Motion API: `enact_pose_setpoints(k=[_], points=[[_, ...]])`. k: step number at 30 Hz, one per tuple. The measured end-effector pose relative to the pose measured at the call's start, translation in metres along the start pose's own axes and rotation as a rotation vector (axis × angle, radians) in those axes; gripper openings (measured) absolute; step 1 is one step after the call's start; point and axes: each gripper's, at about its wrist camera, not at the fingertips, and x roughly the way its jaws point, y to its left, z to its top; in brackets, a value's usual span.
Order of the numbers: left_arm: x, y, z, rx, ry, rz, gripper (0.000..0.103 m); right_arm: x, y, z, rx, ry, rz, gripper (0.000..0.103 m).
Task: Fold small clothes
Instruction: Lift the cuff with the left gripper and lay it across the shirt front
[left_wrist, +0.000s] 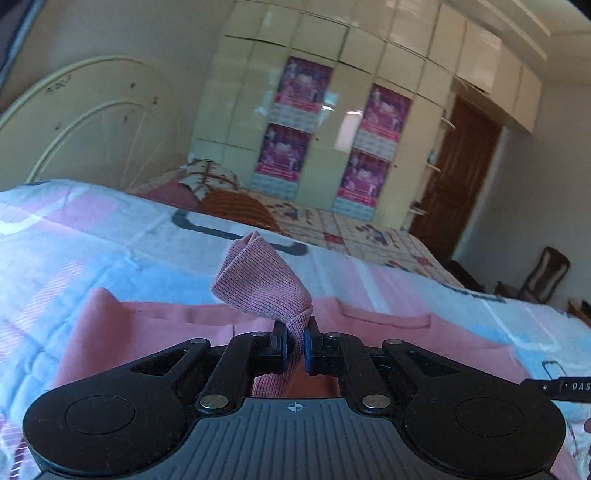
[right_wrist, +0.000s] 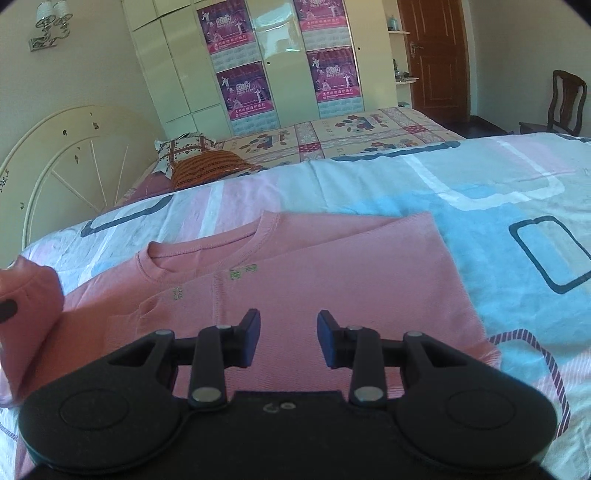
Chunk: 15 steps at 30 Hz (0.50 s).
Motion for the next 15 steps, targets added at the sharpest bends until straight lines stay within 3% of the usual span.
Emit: enact_pose_setpoints(k=[6,15], points=[[0.006,-0.090,-0.006,0.122,0.068,-0.051,0.007,-0.009,-0.027,-0.006,0.042,0.002,0.005,0.034],[0.003,-0.158,-0.039,0.229,0.154,-0.079,0.007,-0.015,-0.067,-0.008,0.081,0.011,-0.005,0.035]])
